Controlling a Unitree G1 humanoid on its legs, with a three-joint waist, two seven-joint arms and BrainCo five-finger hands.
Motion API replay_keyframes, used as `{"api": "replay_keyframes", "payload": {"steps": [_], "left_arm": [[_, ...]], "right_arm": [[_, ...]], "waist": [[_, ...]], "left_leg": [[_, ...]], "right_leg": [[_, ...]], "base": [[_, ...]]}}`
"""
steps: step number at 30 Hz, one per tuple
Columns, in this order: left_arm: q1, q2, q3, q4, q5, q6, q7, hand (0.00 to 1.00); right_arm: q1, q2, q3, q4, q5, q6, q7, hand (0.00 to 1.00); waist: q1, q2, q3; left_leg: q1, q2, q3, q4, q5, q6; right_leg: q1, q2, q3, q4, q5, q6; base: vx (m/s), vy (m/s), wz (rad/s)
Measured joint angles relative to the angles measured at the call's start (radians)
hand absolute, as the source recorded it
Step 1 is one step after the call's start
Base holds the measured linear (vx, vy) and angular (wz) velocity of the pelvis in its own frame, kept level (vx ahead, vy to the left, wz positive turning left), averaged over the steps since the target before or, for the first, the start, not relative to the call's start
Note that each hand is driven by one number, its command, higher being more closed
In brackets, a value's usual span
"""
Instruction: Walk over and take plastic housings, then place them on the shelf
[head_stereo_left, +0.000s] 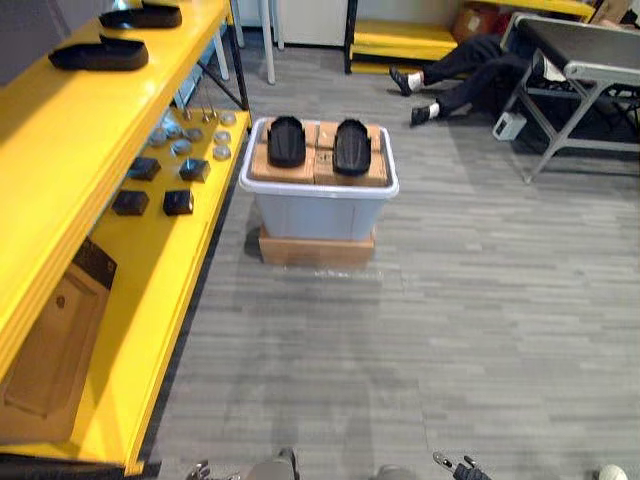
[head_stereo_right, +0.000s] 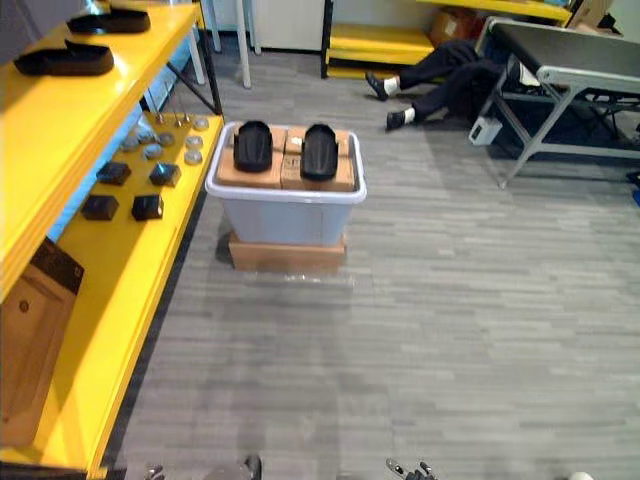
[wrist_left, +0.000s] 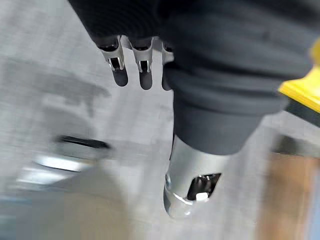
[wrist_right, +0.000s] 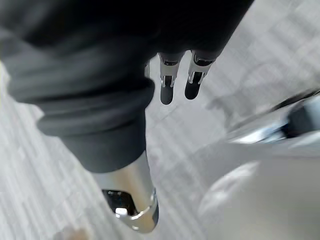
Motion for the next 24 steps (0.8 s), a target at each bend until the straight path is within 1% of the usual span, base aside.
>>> {"api": "replay_keyframes", "payload": {"steps": [1, 2, 3, 4, 5, 6, 7, 8, 9, 10, 11, 12, 13, 14, 15, 16, 17, 18, 19, 20, 21, 22, 23, 24], "left_arm": [[-0.03, 0.002, -0.002, -0.006, 0.0, -0.005, 0.002, 0.0], [-0.043, 0.001, -0.005, -0.007, 0.0, -0.009, 0.002, 0.0], [-0.059, -0.001, -0.016, -0.012, 0.001, -0.015, 0.002, 0.0], [-0.067, -0.027, -0.02, -0.003, 0.002, -0.018, 0.005, 0.0], [-0.067, -0.038, -0.021, -0.002, 0.003, -0.018, 0.003, 0.0], [-0.064, -0.052, -0.019, -0.002, 0.003, -0.018, 0.002, 0.0], [-0.048, -0.074, -0.006, -0.003, 0.003, -0.019, 0.002, 0.0], [-0.045, -0.081, 0.004, -0.003, 0.003, -0.019, 0.001, 0.0], [-0.036, -0.101, 0.03, -0.008, 0.003, -0.019, 0.002, 0.0], [-0.02, -0.118, 0.047, -0.021, 0.003, -0.018, 0.003, 0.0], [-0.007, -0.121, 0.046, -0.025, 0.003, -0.018, 0.002, 0.0], [0.019, -0.12, 0.046, -0.023, 0.003, -0.015, 0.002, 0.0], [0.038, -0.128, 0.058, -0.027, -0.019, -0.016, -0.002, 0.0], [0.036, -0.129, 0.068, -0.032, -0.019, -0.019, -0.001, 0.0], [0.035, -0.13, 0.068, -0.038, -0.019, -0.02, -0.004, 0.0], [0.036, -0.129, 0.071, -0.042, -0.019, -0.021, -0.004, 0.0], [0.038, -0.126, 0.071, -0.041, -0.019, -0.023, -0.002, 0.0], [0.042, -0.119, 0.067, -0.04, -0.019, -0.028, -0.001, 0.0], [0.043, -0.106, 0.058, -0.031, -0.018, -0.028, 0.001, 0.0], [0.043, -0.08, 0.017, -0.021, -0.017, -0.027, 0.001, 0.0], [0.043, -0.063, -0.009, -0.011, -0.018, -0.027, -0.001, 0.0], [0.043, -0.06, -0.011, -0.007, -0.017, -0.027, 0.0, 0.0], [0.05, -0.054, -0.018, 0.004, -0.016, -0.022, 0.002, 0.0], [0.054, -0.047, -0.025, 0.007, -0.016, -0.017, 0.002, 0.0]], "right_arm": [[0.018, -0.002, -0.001, -0.006, 0.0, 0.0, -0.001, 0.0], [0.032, -0.003, -0.003, -0.009, 0.0, 0.0, -0.001, 0.0], [0.064, -0.007, -0.005, -0.007, 0.0, 0.0, -0.004, 0.0], [0.08, -0.009, -0.016, -0.002, 0.0, 0.0, -0.006, 0.0], [0.074, -0.003, -0.046, -0.004, 0.0, 0.0, -0.006, 0.0], [0.076, 0.008, -0.092, -0.016, 0.0, -0.003, -0.005, 0.0], [0.091, 0.018, -0.128, -0.021, 0.001, -0.001, -0.005, 0.0], [0.098, 0.02, -0.127, -0.023, 0.001, 0.001, -0.005, 0.0], [0.125, 0.032, -0.122, -0.047, 0.002, 0.002, -0.003, 0.0], [0.137, 0.038, -0.118, -0.052, 0.002, 0.003, -0.003, 0.0], [0.136, 0.038, -0.116, -0.052, 0.002, 0.004, -0.005, 0.0], [0.133, 0.042, -0.11, -0.052, 0.002, 0.004, -0.006, 0.0], [0.131, 0.041, -0.114, -0.053, 0.002, 0.004, -0.005, 0.0], [0.128, 0.041, -0.114, -0.057, 0.002, 0.004, -0.007, 0.0], [0.113, 0.03, -0.113, -0.072, 0.002, 0.004, -0.007, 0.0], [0.097, 0.025, -0.113, -0.08, 0.001, 0.003, -0.007, 0.0], [0.062, 0.013, -0.106, -0.091, 0.001, -0.001, -0.007, 0.0], [0.044, 0.009, -0.086, -0.113, 0.001, -0.002, -0.009, 0.0], [0.044, 0.015, -0.06, -0.118, 0.001, -0.002, -0.015, 0.0], [0.043, 0.015, -0.009, -0.132, 0.001, -0.003, -0.019, 0.0], [0.042, 0.013, 0.019, -0.147, 0.0, -0.003, -0.026, 0.0], [0.043, 0.013, 0.032, -0.162, -0.001, -0.003, -0.03, 0.0], [0.041, 0.014, 0.051, -0.192, -0.003, -0.004, -0.037, 0.0], [0.039, 0.015, 0.064, -0.225, -0.004, -0.008, -0.043, 0.0]], "waist": [[-0.016, -0.007, -0.003], [-0.023, -0.013, -0.006], [-0.032, -0.031, -0.015], [-0.045, -0.005, -0.02], [-0.037, 0.006, -0.025], [-0.037, 0.008, -0.027], [-0.041, 0.028, -0.038], [-0.044, 0.034, -0.042], [-0.05, 0.047, -0.048], [-0.042, 0.048, -0.045], [-0.038, 0.049, -0.045], [-0.026, 0.041, -0.041], [-0.012, 0.025, -0.038], [-0.001, 0.016, -0.037], [0.012, 0.015, -0.037], [0.013, 0.015, -0.037], [0.013, 0.017, -0.037], [0.032, 0.019, -0.041], [0.042, 0.002, -0.051], [0.03, -0.007, -0.065], [0.027, -0.013, -0.068], [0.029, -0.013, -0.069], [0.03, -0.013, -0.068], [0.033, -0.015, -0.066]], "left_leg": [[0.041, 0.014, -0.018, -0.022, -0.016, -0.025], [0.06, 0.018, -0.021, -0.029, -0.029, -0.035], [0.108, 0.025, -0.033, -0.044, -0.069, -0.057], [0.145, 0.059, -0.043, -0.046, -0.093, -0.08], [0.143, 0.065, -0.04, -0.031, -0.09, -0.083], [0.143, 0.062, -0.041, 0.017, -0.054, -0.113], [0.135, 0.093, -0.045, 0.128, -0.039, -0.137], [0.125, 0.101, -0.046, 0.163, -0.031, -0.152], [0.048, 0.123, -0.056, 0.356, 0.018, -0.227], [-0.049, 0.139, -0.069, 0.597, 0.079, -0.303], [-0.1, 0.153, -0.06, 0.715, 0.06, -0.317], [-0.178, 0.176, -0.002, 0.855, 0.011, -0.31], [-0.228, 0.193, 0.086, 0.863, -0.067, -0.266], [-0.254, 0.193, 0.131, 0.835, -0.105, -0.243], [-0.303, 0.173, 0.196, 0.714, -0.153, -0.231], [-0.321, 0.153, 0.212, 0.618, -0.16, -0.227], [-0.345, 0.113, 0.206, 0.363, -0.143, -0.215], [-0.341, 0.082, 0.208, 0.217, 0.028, -0.18], [-0.322, 0.06, 0.214, 0.202, 0.031, -0.181], [-0.316, 0.035, 0.203, 0.182, 0.03, -0.18], [-0.316, 0.022, 0.202, 0.195, 0.02, -0.163], [-0.315, 0.016, 0.201, 0.208, 0.008, -0.155], [-0.293, 0.014, 0.198, 0.21, -0.014, -0.148], [-0.252, 0.013, 0.186, 0.18, -0.022, -0.146]], "right_leg": [[-0.037, 0.014, 0.02, -0.232, 0.02, 0.011], [-0.048, 0.014, 0.03, -0.354, 0.051, 0.018], [-0.057, 0.0, 0.066, -0.553, 0.193, 0.032], [-0.042, 0.031, 0.06, -0.523, 0.282, -0.063], [-0.06, 0.041, 0.066, -0.466, 0.237, -0.043], [-0.074, 0.047, 0.07, -0.372, 0.149, -0.059], [-0.043, 0.072, 0.045, -0.314, 0.072, -0.091], [-0.031, 0.08, 0.039, -0.313, 0.059, -0.094], [0.024, 0.098, 0.014, -0.325, 0.019, -0.105], [0.095, 0.118, 0.007, -0.365, -0.002, -0.117], [0.137, 0.13, 0.005, -0.393, -0.003, -0.122], [0.235, 0.143, 0.008, -0.466, -0.001, -0.128], [0.33, 0.137, 0.019, -0.531, 0.004, -0.123], [0.366, 0.127, 0.024, -0.559, 0.004, -0.122], [0.412, 0.102, 0.038, -0.595, 0.005, -0.119], [0.425, 0.087, 0.046, -0.606, 0.005, -0.114], [0.45, 0.065, 0.065, -0.627, 0.004, -0.093], [0.469, 0.053, 0.094, -0.651, -0.007, -0.059], [0.477, 0.029, 0.104, -0.66, -0.005, -0.048], [0.477, 0.007, 0.103, -0.662, 0.015, -0.036], [0.484, -0.006, 0.107, -0.656, 0.033, -0.019], [0.484, -0.009, 0.111, -0.636, 0.038, -0.012], [0.46, -0.01, 0.127, -0.542, 0.039, -0.011], [0.4, -0.011, 0.13, -0.379, 0.044, -0.002]], "base": [[0.53, -0.172, 0.82], [0.82, -0.376, 0.92], [0.9, -0.454, 0.86], [1.04, -0.513, 0.57], [0.76, -0.36, 0.14], [0.65, -0.296, -0.1], [0.64, -0.289, 0.02], [0.59, -0.254, 0.29], [0.54, -0.202, 0.32], [0.52, -0.166, 0.3], [0.51, -0.103, 0.04], [0.48, -0.057, -0.05], [0.48, -0.046, -0.06], [0.44, -0.008, -0.09], [0.32, 0.032, -0.15], [0.38, 0.101, -0.36], [0.4, 0.178, -0.64], [0.41, 0.201, -0.7], [0.56, 0.234, -0.34], [0.55, 0.212, 0.15], [0.54, 0.205, 0.33], [0.37, 0.181, 0.25], [0.36, 0.152, 0.24], [0.36, 0.126, 0.22]]}}
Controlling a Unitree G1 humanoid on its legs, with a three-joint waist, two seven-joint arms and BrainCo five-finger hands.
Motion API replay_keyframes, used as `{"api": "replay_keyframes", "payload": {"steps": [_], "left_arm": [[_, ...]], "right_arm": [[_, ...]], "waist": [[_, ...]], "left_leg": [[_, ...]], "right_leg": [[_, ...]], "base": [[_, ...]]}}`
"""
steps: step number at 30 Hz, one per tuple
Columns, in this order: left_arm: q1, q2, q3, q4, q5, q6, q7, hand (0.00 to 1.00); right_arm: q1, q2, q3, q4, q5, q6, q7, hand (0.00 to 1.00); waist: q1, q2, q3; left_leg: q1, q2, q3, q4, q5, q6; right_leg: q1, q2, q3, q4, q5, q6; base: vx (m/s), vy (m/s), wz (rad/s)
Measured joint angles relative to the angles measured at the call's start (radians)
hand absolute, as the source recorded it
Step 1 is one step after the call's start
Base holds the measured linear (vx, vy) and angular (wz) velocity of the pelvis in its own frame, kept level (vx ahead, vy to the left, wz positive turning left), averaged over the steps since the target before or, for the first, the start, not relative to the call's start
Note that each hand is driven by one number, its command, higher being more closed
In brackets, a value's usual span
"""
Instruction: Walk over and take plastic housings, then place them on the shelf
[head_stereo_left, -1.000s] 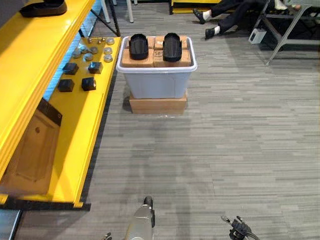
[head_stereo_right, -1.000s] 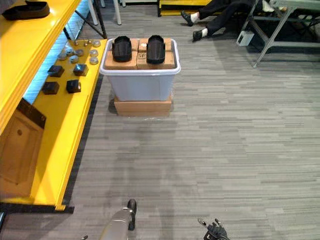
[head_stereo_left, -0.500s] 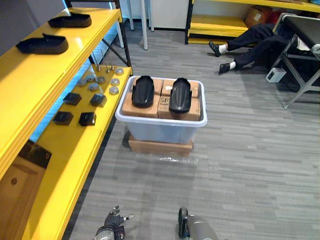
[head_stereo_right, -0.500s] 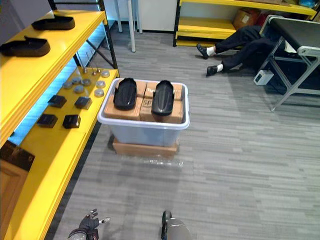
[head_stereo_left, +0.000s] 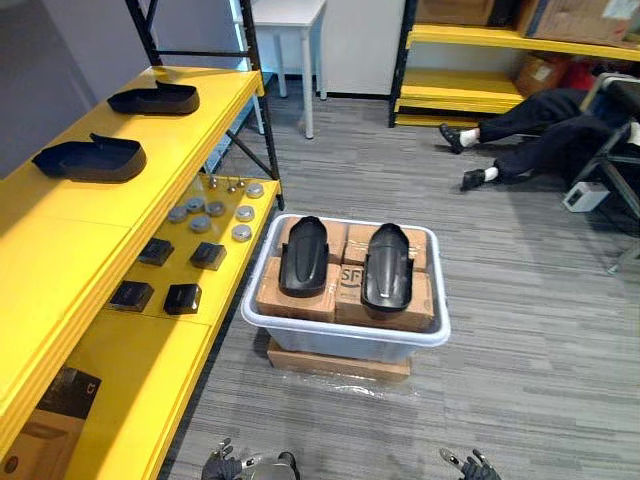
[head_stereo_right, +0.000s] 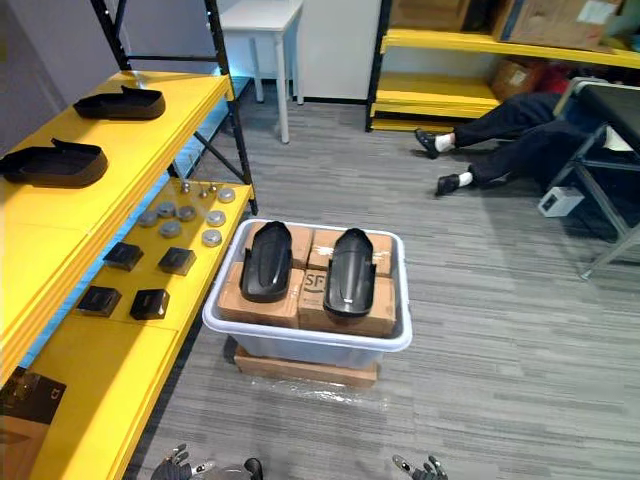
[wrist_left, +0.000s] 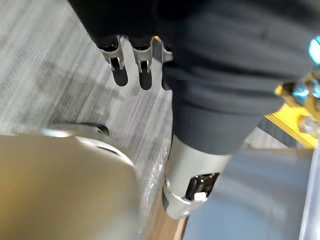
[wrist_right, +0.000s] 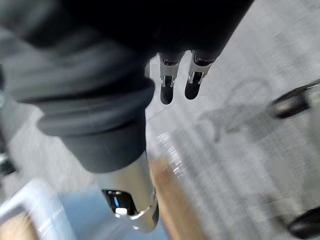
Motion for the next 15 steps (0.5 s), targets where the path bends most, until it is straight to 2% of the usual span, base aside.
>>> {"api": "replay_keyframes", "payload": {"steps": [1, 2, 3, 4, 5, 6, 7, 8, 9, 10, 12, 15], "left_arm": [[0.0, 0.006, -0.013, -0.001, -0.001, 0.001, 0.0, 0.0], [0.0, 0.018, -0.03, -0.003, -0.001, 0.002, 0.001, 0.0], [0.0, 0.034, -0.057, -0.003, -0.001, 0.006, 0.003, 0.0], [0.001, 0.038, -0.072, -0.01, -0.001, 0.008, 0.006, 0.0], [0.001, 0.041, -0.077, -0.014, -0.001, 0.007, 0.01, 0.0], [-0.005, 0.049, -0.083, -0.02, -0.001, 0.006, 0.018, 0.0], [-0.004, 0.069, -0.081, -0.039, -0.001, 0.004, 0.018, 0.0], [-0.006, 0.07, -0.081, -0.04, -0.001, 0.002, 0.018, 0.0], [-0.006, 0.046, -0.081, -0.034, -0.002, 0.002, 0.021, 0.0], [0.006, 0.024, -0.082, -0.035, -0.002, 0.0, 0.021, 0.0], [0.028, 0.004, -0.082, -0.037, -0.002, -0.001, 0.022, 0.0], [0.028, -0.007, -0.083, -0.038, -0.002, -0.004, 0.028, 0.0]], "right_arm": [[0.0, 0.0, 0.009, -0.019, -0.006, -0.003, -0.008, 0.0], [-0.003, 0.002, 0.017, -0.044, -0.034, -0.009, -0.014, 0.0], [-0.003, 0.001, 0.027, -0.088, -0.044, -0.014, -0.018, 0.0], [0.005, 0.0, 0.036, -0.149, -0.068, -0.015, -0.027, 0.0], [0.012, -0.001, 0.048, -0.182, -0.076, -0.016, -0.035, 0.0], [0.025, -0.001, 0.067, -0.242, -0.106, -0.023, -0.048, 0.0], [0.044, 0.006, 0.073, -0.317, -0.134, -0.029, -0.058, 0.0], [0.049, 0.004, 0.071, -0.331, -0.142, -0.03, -0.06, 0.0], [0.042, -0.014, 0.064, -0.343, -0.158, -0.032, -0.077, 0.0], [0.046, -0.021, 0.063, -0.393, -0.192, -0.032, -0.097, 0.0], [0.041, -0.021, 0.065, -0.455, -0.226, -0.032, -0.114, 0.0], [0.031, -0.021, 0.064, -0.55, -0.271, -0.036, -0.139, 0.0]], "waist": [[0.003, -0.003, 0.005], [0.005, -0.005, 0.015], [0.002, -0.008, 0.018], [0.001, -0.004, 0.02], [-0.001, -0.002, 0.021], [-0.009, -0.004, 0.019], [-0.013, -0.039, 0.006], [-0.015, -0.051, 0.007], [-0.024, -0.015, 0.004], [-0.021, 0.007, -0.011], [-0.019, 0.034, -0.026], [-0.003, 0.039, -0.021]], "left_leg": [[0.03, 0.004, -0.003, -0.025, 0.0, 0.001], [0.067, 0.005, -0.005, -0.053, 0.0, 0.001], [0.107, 0.01, -0.014, -0.078, 0.0, 0.001], [0.143, 0.021, -0.02, -0.105, 0.001, 0.0], [0.156, 0.028, -0.025, -0.114, 0.001, 0.0], [0.161, 0.037, -0.038, -0.119, 0.001, -0.01], [0.158, 0.01, -0.052, -0.122, -0.009, -0.04], [0.159, 0.005, -0.06, -0.123, -0.016, -0.049], [0.163, 0.037, -0.075, -0.141, -0.02, -0.06], [0.164, 0.06, -0.071, -0.165, -0.021, -0.061], [0.179, 0.089, -0.06, -0.21, -0.02, -0.06], [0.183, 0.093, -0.049, -0.229, -0.014, -0.07]], "right_leg": [[-0.039, -0.006, 0.003, 0.102, 0.011, 0.02], [-0.095, -0.009, 0.022, 0.242, 0.006, 0.057], [-0.155, -0.001, 0.037, 0.346, -0.053, 0.087], [-0.202, 0.005, 0.022, 0.362, -0.103, 0.067], [-0.221, 0.005, 0.013, 0.336, -0.123, 0.061], [-0.249, 0.003, 0.003, 0.217, -0.131, 0.055], [-0.258, -0.018, 0.027, -0.032, 0.014, 0.037], [-0.265, -0.023, 0.03, -0.038, 0.019, 0.022], [-0.248, 0.007, 0.021, -0.041, 0.021, 0.019], [-0.238, 0.035, 0.021, -0.094, 0.03, 0.006], [-0.225, 0.073, 0.033, -0.167, 0.065, -0.003], [-0.213, 0.087, 0.054, -0.238, 0.103, 0.001]], "base": [[0.35, 0.035, 0.21], [0.32, -0.033, 0.23], [0.36, -0.075, 0.29], [0.27, -0.08, 0.3], [0.26, -0.118, 0.34], [0.28, -0.198, 0.46], [0.23, -0.175, 0.43], [0.23, -0.246, 0.37], [0.18, -0.2, 0.09], [0.21, -0.228, -0.01], [0.16, -0.112, -0.4], [0.1, -0.01, -0.33]]}}
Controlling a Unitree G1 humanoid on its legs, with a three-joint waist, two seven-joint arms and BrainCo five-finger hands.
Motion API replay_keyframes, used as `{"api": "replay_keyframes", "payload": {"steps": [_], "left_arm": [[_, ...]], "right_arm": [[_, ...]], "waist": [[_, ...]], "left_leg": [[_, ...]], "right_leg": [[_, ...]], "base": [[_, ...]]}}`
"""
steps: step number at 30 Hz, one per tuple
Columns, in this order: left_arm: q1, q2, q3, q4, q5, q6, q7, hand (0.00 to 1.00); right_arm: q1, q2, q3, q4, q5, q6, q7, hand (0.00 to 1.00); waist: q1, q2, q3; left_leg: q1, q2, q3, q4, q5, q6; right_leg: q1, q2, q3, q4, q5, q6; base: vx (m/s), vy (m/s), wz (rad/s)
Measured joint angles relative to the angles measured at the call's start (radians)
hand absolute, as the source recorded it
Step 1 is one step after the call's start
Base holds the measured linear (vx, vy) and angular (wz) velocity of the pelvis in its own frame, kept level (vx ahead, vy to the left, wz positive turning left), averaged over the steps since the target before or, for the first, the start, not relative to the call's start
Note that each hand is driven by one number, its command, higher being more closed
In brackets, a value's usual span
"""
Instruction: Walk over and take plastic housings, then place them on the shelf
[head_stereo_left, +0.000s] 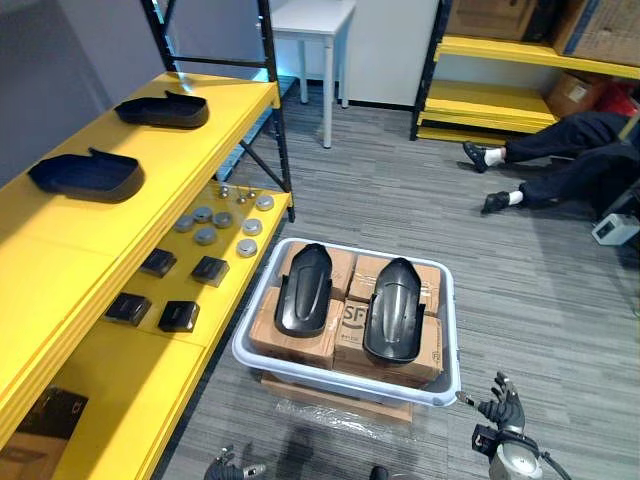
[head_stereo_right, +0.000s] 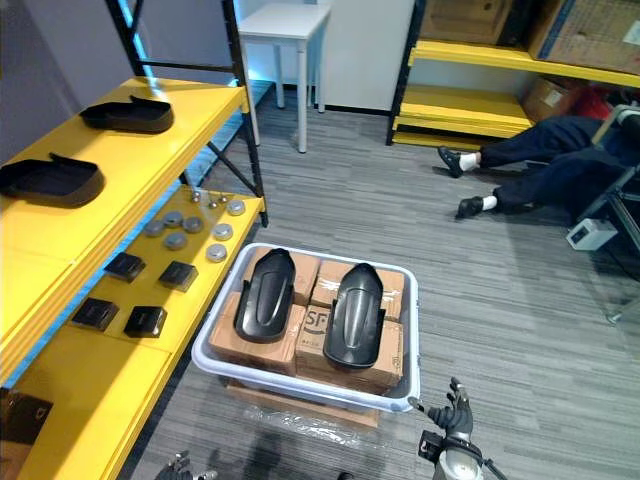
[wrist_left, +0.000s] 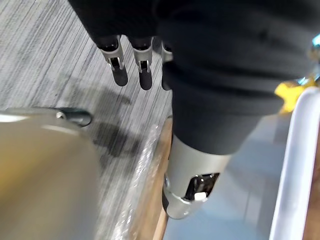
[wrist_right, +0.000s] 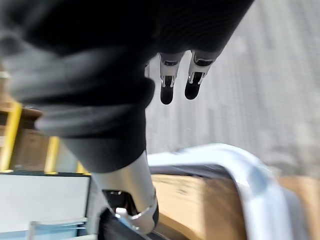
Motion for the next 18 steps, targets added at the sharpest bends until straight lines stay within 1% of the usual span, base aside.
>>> {"api": "replay_keyframes", "payload": {"steps": [1, 2, 3, 4, 5, 6, 7, 8, 9, 10, 11, 13, 14, 16, 18], "left_arm": [[-0.002, 0.0, -0.004, -0.002, 0.0, -0.003, 0.002, 0.0], [-0.007, -0.001, -0.01, -0.007, 0.0, -0.01, 0.007, 0.0], [-0.017, -0.003, -0.012, -0.018, 0.0, -0.018, 0.011, 0.0], [-0.024, -0.001, -0.016, -0.024, 0.0, -0.021, 0.013, 0.0], [-0.045, 0.005, -0.031, -0.026, 0.0, -0.025, 0.017, 0.0], [-0.06, 0.015, -0.048, -0.03, 0.0, -0.024, 0.021, 0.0], [-0.08, 0.022, -0.059, -0.032, 0.0, -0.024, 0.026, 0.0], [-0.089, 0.024, -0.066, -0.032, -0.001, -0.025, 0.03, 0.0], [-0.101, 0.028, -0.078, -0.042, -0.001, -0.029, 0.033, 0.0], [-0.11, 0.03, -0.091, -0.055, -0.002, -0.036, 0.035, 0.0], [-0.116, 0.029, -0.096, -0.054, -0.003, -0.037, 0.035, 0.0], [-0.126, 0.037, -0.139, -0.052, -0.026, -0.04, 0.035, 0.0], [-0.129, 0.039, -0.149, -0.051, -0.034, -0.041, 0.036, 0.0], [-0.146, 0.049, -0.195, -0.046, -0.066, -0.045, 0.037, 0.0], [-0.162, 0.056, -0.227, -0.033, -0.082, -0.051, 0.038, 0.0]], "right_arm": [[-0.001, 0.0, -0.002, -0.016, -0.003, 0.0, -0.008, 0.0], [-0.024, 0.0, -0.016, -0.025, -0.01, -0.001, -0.032, 0.0], [-0.08, -0.001, -0.026, -0.021, -0.012, 0.0, -0.052, 0.0], [-0.115, -0.001, -0.031, -0.018, -0.012, 0.0, -0.066, 0.0], [-0.206, -0.004, -0.034, -0.008, -0.012, 0.001, -0.094, 0.0], [-0.285, -0.011, -0.033, 0.01, -0.012, 0.001, -0.114, 0.0], [-0.409, -0.038, -0.032, 0.068, -0.009, 0.001, -0.143, 0.0], [-0.464, -0.061, -0.032, 0.103, -0.006, 0.002, -0.154, 0.0], [-0.573, -0.117, -0.031, 0.186, 0.01, 0.003, -0.178, 0.0], [-0.681, -0.178, -0.023, 0.268, 0.019, 0.004, -0.196, 0.0], [-0.738, -0.215, -0.007, 0.32, 0.03, 0.004, -0.202, 0.0], [-0.936, -0.336, 0.062, 0.503, 0.088, 0.006, -0.212, 0.0], [-0.976, -0.362, 0.081, 0.544, 0.098, 0.006, -0.211, 0.0], [-1.076, -0.45, 0.136, 0.682, 0.136, 0.008, -0.204, 0.0], [-1.12, -0.493, 0.158, 0.764, 0.154, 0.012, -0.193, 0.0]], "waist": [[0.001, 0.0, 0.003], [0.004, 0.0, 0.017], [0.006, -0.001, 0.053], [0.007, 0.0, 0.074], [0.011, 0.001, 0.116], [0.016, 0.001, 0.145], [0.026, 0.003, 0.184], [0.035, 0.007, 0.2], [0.055, 0.015, 0.226], [0.066, 0.024, 0.259], [0.068, 0.031, 0.272], [0.073, 0.053, 0.285], [0.076, 0.057, 0.287], [0.092, 0.07, 0.295], [0.095, 0.08, 0.3]], "left_leg": [[-0.007, -0.005, -0.001, 0.002, 0.002, -0.004], [-0.03, -0.018, -0.008, 0.013, 0.003, -0.005], [-0.059, -0.034, -0.017, 0.036, 0.003, -0.005], [-0.078, -0.041, -0.021, 0.051, 0.003, -0.005], [-0.125, -0.052, -0.028, 0.082, 0.003, -0.004], [-0.154, -0.058, -0.034, 0.101, 0.002, -0.003], [-0.191, -0.061, -0.036, 0.123, 0.0, 0.0], [-0.208, -0.062, -0.04, 0.134, -0.003, 0.005], [-0.241, -0.063, -0.046, 0.156, -0.007, 0.01], [-0.262, -0.063, -0.051, 0.181, -0.013, 0.013], [-0.277, -0.063, -0.058, 0.198, -0.021, 0.017], [-0.355, -0.061, -0.071, 0.257, -0.049, 0.021], [-0.371, -0.06, -0.072, 0.269, -0.055, 0.021], [-0.426, -0.062, -0.082, 0.321, -0.071, 0.029], [-0.463, -0.063, -0.098, 0.355, -0.082, 0.032]], "right_leg": [[0.003, -0.005, -0.001, -0.015, 0.007, 0.002], [0.002, -0.017, -0.004, -0.041, 0.023, 0.011], [-0.001, -0.032, -0.007, -0.062, 0.04, 0.019], [-0.007, -0.04, -0.008, -0.069, 0.05, 0.022], [-0.034, -0.051, -0.008, -0.077, 0.07, 0.026], [-0.052, -0.057, -0.008, -0.091, 0.087, 0.029], [-0.071, -0.059, -0.007, -0.108, 0.114, 0.031], [-0.076, -0.059, -0.007, -0.119, 0.124, 0.03], [-0.088, -0.06, -0.009, -0.136, 0.143, 0.031], [-0.093, -0.059, -0.01, -0.141, 0.153, 0.03], [-0.099, -0.058, -0.013, -0.14, 0.158, 0.03], [-0.148, -0.053, -0.012, -0.14, 0.178, 0.035], [-0.16, -0.052, -0.01, -0.14, 0.183, 0.037], [-0.189, -0.052, -0.01, -0.14, 0.196, 0.042], [-0.201, -0.052, -0.02, -0.14, 0.201, 0.046]], "base": [[0.04, 0.071, 0.03], [0.01, 0.109, 0.17], [-0.02, 0.126, 0.19], [-0.13, 0.164, 0.17], [-0.16, 0.129, 0.11], [-0.22, 0.127, 0.06], [-0.16, 0.063, 0.02], [-0.21, 0.067, 0.04], [-0.22, 0.071, 0.09], [-0.22, 0.07, 0.1], [-0.18, 0.061, 0.08], [-0.16, 0.08, 0.0], [-0.16, 0.104, -0.08], [-0.1, 0.084, -0.01], [-0.08, 0.074, 0.14]]}}
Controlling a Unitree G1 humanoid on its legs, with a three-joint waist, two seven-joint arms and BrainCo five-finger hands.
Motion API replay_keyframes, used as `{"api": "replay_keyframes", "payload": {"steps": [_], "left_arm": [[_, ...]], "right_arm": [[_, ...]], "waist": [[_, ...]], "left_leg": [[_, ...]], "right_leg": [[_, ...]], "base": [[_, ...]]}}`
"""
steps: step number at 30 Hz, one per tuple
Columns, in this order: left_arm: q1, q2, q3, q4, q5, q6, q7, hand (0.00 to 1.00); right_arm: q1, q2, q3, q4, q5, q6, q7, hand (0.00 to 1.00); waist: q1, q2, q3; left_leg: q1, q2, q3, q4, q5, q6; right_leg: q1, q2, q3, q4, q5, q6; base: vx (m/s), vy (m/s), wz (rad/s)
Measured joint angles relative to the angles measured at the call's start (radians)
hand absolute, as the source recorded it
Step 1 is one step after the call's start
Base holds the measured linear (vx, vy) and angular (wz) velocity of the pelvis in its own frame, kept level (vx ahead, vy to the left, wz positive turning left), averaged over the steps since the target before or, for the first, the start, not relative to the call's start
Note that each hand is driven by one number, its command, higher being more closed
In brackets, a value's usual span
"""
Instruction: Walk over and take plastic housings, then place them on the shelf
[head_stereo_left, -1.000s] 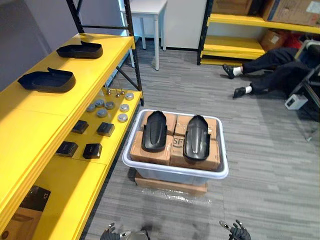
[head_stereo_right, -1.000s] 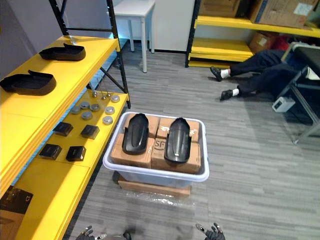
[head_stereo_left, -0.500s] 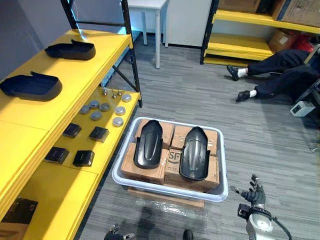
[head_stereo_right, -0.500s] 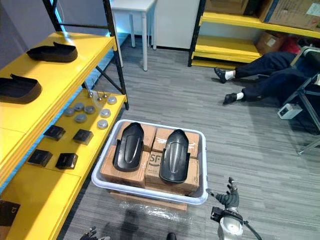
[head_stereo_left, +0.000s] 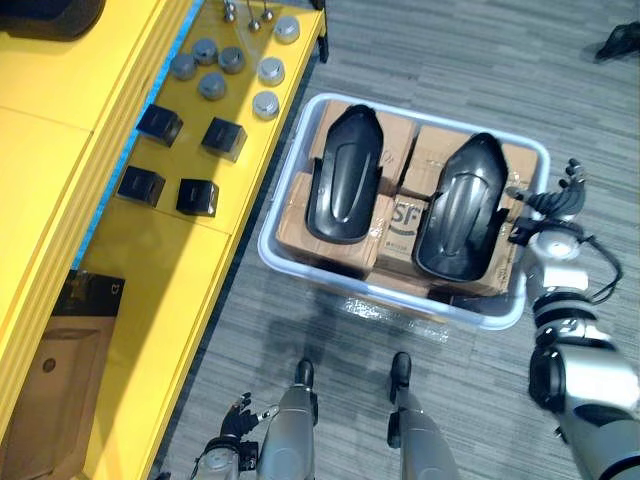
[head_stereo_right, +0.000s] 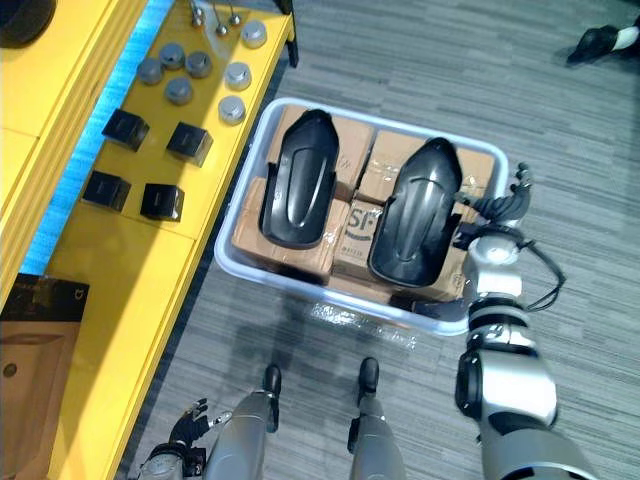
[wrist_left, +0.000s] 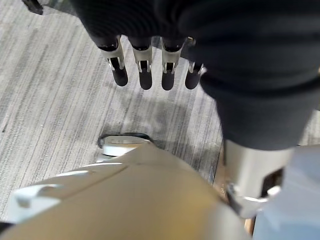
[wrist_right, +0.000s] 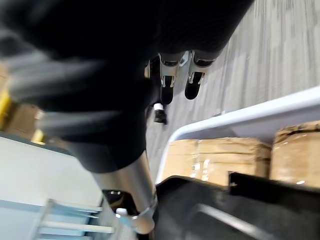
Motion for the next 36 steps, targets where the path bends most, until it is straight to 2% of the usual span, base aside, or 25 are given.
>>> {"api": "replay_keyframes", "payload": {"steps": [5, 12, 13, 16, 23, 28, 33, 36], "left_arm": [[-0.042, 0.007, -0.057, 0.032, -0.02, -0.004, 0.017, 0.0], [-0.056, 0.006, -0.065, 0.045, -0.039, -0.005, 0.035, 0.0], [-0.063, 0.007, -0.069, 0.054, -0.04, -0.007, 0.04, 0.0], [-0.091, 0.009, -0.083, 0.064, -0.057, -0.008, 0.058, 0.0], [-0.129, 0.006, -0.096, 0.081, -0.089, -0.021, 0.087, 0.0], [-0.154, 0.002, -0.135, 0.078, -0.097, -0.024, 0.091, 0.0], [-0.149, -0.013, -0.135, 0.022, -0.097, -0.023, 0.102, 0.0], [-0.141, -0.035, -0.133, -0.056, -0.1, -0.025, 0.106, 0.0]], "right_arm": [[-0.056, -0.044, 0.027, 0.104, 0.003, 0.042, 0.01, 0.0], [-0.076, -0.044, 0.128, 0.132, -0.039, 0.062, 0.048, 0.0], [-0.076, -0.044, 0.141, 0.133, -0.058, 0.062, 0.049, 1.0], [-0.088, -0.045, 0.157, 0.137, -0.149, 0.066, 0.049, 1.0], [-0.155, -0.097, 0.161, 0.219, -0.276, 0.084, 0.035, 1.0], [-0.187, -0.178, 0.16, 0.291, -0.39, 0.135, 0.032, 1.0], [-0.193, -0.216, 0.138, 0.311, -0.413, 0.162, 0.041, 1.0], [-0.151, -0.211, 0.142, 0.296, -0.424, 0.181, 0.041, 1.0]], "waist": [[0.019, 0.016, 0.015], [0.021, 0.017, 0.023], [0.021, 0.017, 0.023], [0.024, 0.015, 0.024], [0.037, 0.018, 0.026], [0.057, 0.039, 0.035], [0.059, 0.061, 0.041], [0.057, 0.067, 0.041]], "left_leg": [[-0.062, -0.002, -0.014, 0.049, -0.012, 0.007], [-0.092, 0.002, -0.007, 0.052, -0.011, 0.007], [-0.094, 0.002, -0.006, 0.051, -0.011, 0.007], [-0.129, 0.002, -0.005, 0.053, -0.01, 0.008], [-0.171, 0.001, -0.009, 0.062, -0.008, 0.012], [-0.197, -0.014, -0.049, 0.068, -0.003, 0.017], [-0.181, -0.034, -0.054, 0.069, 0.008, 0.026], [-0.146, -0.038, -0.053, 0.064, 0.009, 0.028]], "right_leg": [[-0.034, 0.0, -0.011, 0.003, 0.011, 0.004], [-0.07, 0.005, -0.004, 0.003, 0.02, 0.0], [-0.073, 0.005, -0.003, 0.003, 0.02, -0.001], [-0.108, 0.005, 0.002, 0.003, 0.028, -0.002], [-0.146, 0.005, 0.006, 0.004, 0.035, -0.001], [-0.148, -0.001, -0.039, 0.005, 0.035, -0.001], [-0.132, -0.02, -0.048, 0.021, 0.032, 0.002], [-0.098, -0.024, -0.051, 0.021, 0.029, 0.004]], "base": [[-0.05, 0.054, 0.05], [0.0, 0.009, -0.05], [0.0, 0.016, -0.04], [-0.01, 0.011, -0.03], [0.0, 0.01, -0.01], [0.01, 0.01, 0.21], [0.01, 0.035, 0.1], [0.0, 0.021, 0.04]]}}
